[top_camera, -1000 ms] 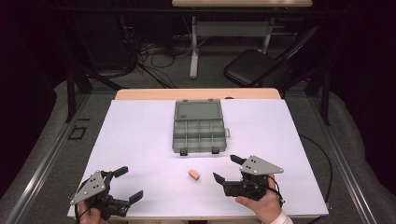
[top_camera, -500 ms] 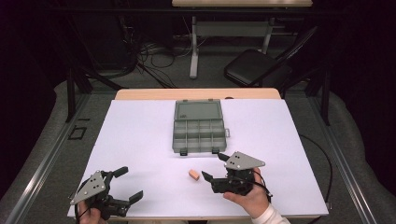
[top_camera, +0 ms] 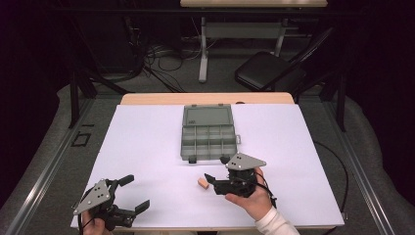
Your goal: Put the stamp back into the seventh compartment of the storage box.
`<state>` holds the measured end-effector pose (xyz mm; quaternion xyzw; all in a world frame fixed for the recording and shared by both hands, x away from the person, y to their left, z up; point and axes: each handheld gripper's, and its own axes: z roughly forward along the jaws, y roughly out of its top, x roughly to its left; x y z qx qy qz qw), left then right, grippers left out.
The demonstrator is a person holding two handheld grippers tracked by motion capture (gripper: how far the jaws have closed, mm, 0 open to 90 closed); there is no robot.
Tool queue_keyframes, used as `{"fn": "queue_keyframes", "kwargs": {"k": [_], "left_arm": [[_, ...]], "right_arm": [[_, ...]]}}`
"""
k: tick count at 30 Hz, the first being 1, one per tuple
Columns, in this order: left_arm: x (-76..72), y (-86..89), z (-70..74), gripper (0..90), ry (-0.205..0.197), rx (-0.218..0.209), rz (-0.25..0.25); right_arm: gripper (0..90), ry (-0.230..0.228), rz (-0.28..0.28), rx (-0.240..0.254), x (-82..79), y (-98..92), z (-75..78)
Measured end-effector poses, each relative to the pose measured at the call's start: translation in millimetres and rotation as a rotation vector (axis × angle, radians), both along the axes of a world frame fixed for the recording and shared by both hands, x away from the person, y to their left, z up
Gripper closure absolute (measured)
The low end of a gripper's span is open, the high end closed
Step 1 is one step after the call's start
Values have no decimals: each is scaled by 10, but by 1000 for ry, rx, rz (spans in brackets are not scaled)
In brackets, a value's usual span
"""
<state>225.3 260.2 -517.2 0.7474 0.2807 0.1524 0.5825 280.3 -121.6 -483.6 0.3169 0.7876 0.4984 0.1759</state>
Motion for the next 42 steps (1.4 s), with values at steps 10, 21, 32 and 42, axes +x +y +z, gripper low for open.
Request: {"fn": "queue_keyframes", "kwargs": {"k": [10,21,32,42], "left_arm": [[4,9,0,15,0,-1,0],[11,1,-8,18,5,4,-3],[14,-3,-12,19,8,5,-6],[14,-5,-12,21,8,6,-8]], "right_arm": [[319,13,5,-13,98,76,-69],[449,23,30,-21,136,149,-146],[494,74,43,-62,174,215,-280],[487,102,59,-123,165,296,-434]]}}
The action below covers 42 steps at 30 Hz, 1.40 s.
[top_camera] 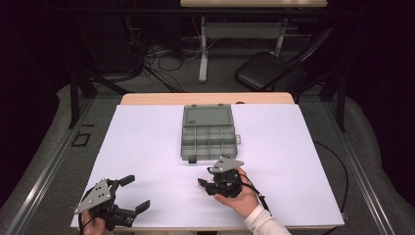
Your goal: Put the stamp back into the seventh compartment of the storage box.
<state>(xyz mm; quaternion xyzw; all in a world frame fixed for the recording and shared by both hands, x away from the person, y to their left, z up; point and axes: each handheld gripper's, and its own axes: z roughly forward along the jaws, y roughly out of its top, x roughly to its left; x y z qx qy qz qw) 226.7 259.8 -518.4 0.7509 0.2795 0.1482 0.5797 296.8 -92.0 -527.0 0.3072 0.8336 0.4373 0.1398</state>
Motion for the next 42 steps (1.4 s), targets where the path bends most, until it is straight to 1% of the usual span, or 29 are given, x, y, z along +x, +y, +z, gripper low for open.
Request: {"fn": "queue_keyframes", "kwargs": {"k": [2,3,4,6,7,12,15,18,23,27,32,34,42], "left_arm": [[0,-2,-1,21,2,-1,0],[2,7,4,20,5,6,-8],[2,7,4,21,5,6,-8],[2,4,0,20,1,1,0],[2,8,2,21,4,3,-3],[2,7,0,21,-4,3,-2],[0,6,0,21,-1,-1,-1],[2,9,0,21,-2,1,-1],[1,12,1,21,1,2,-1],[1,10,-1,21,-1,0,-1],[3,12,-2,21,3,1,0],[3,15,-1,21,5,4,0],[3,15,-1,21,5,5,-1]], "right_arm": [[496,-4,2,-18,-1,18,-36],[513,0,5,-39,1,38,-72],[521,4,4,-49,3,46,-95],[527,6,2,-54,4,52,-106],[531,14,8,-53,10,59,-123],[553,18,14,-73,28,112,-193],[569,20,11,-81,34,124,-213],[582,25,12,-79,54,139,-248],[598,30,8,-77,64,142,-262],[606,30,10,-90,76,150,-285],[646,38,12,-95,82,158,-321],[658,41,13,-105,84,157,-329],[697,44,25,-105,83,157,-342]]}}
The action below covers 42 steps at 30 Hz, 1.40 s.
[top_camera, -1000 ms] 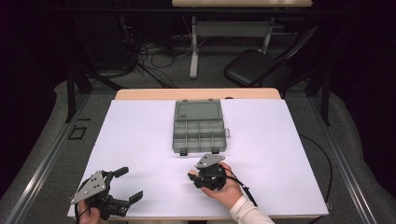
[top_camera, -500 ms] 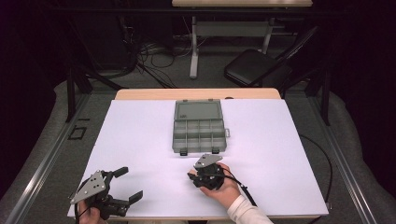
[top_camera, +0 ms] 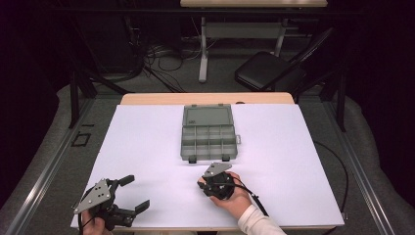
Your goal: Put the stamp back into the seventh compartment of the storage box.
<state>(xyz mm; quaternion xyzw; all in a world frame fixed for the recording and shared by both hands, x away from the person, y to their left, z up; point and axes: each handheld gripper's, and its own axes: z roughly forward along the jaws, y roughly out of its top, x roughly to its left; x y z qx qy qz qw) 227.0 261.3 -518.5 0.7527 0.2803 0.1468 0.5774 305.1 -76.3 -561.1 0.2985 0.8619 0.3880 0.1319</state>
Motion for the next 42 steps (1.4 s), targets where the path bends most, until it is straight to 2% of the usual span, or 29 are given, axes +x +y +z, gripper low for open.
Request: {"fn": "queue_keyframes", "kwargs": {"k": [8,19,28,42], "left_arm": [[5,2,-3,22,-6,-3,0],[0,4,-1,22,-3,-6,2],[4,5,-2,22,-4,-5,2],[3,7,-2,22,-1,-5,3]], "right_arm": [[751,-5,7,-13,-19,13,-7],[756,-25,-7,-22,-44,27,-14],[756,-18,-11,-20,-45,25,-11],[756,-25,3,38,-94,12,112]]}}
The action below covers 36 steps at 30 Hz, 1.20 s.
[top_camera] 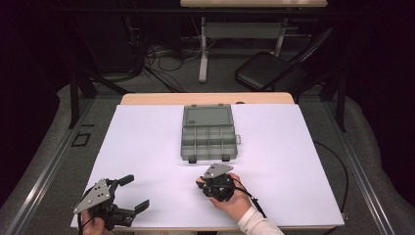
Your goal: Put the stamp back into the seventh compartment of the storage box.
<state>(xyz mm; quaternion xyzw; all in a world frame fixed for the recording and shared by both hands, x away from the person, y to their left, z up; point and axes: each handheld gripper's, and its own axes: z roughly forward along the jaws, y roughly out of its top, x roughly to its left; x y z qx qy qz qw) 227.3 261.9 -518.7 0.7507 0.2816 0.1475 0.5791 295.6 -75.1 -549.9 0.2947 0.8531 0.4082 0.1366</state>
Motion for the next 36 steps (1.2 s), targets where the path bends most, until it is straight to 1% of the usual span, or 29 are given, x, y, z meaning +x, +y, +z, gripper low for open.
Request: {"fn": "queue_keyframes", "kwargs": {"k": [2,6,10,12,15,20,22,26,27,30,32,34,36], "left_arm": [[2,0,-1,22,-1,1,0],[3,-2,-1,22,-4,2,-1],[3,-4,-3,22,-2,2,0],[3,-4,-3,21,0,3,0],[5,-5,-5,22,1,0,0],[6,-4,-6,22,1,1,1],[5,-5,-6,22,3,0,2],[5,-5,-4,22,5,6,3],[11,4,-2,22,12,5,-18],[12,4,-2,22,12,5,-18],[7,-6,-6,22,7,5,4],[8,-6,-7,22,9,4,1],[10,-4,-6,21,11,7,-5]], "right_arm": [[757,-5,0,17,-7,-17,43],[757,-7,-1,33,-19,-34,87],[757,-19,-1,51,-36,-59,155],[757,-24,-3,70,-54,-77,211],[757,-30,-3,74,-61,-89,245],[757,-46,-6,104,-87,-134,358],[757,-48,-8,108,-92,-142,377],[757,-60,-17,129,-106,-195,469],[757,-64,-19,133,-109,-206,486],[757,-77,-25,152,-114,-262,561],[757,-81,-31,161,-121,-297,603],[757,-92,-40,172,-127,-353,660],[757,-95,-44,178,-129,-367,673]]}}
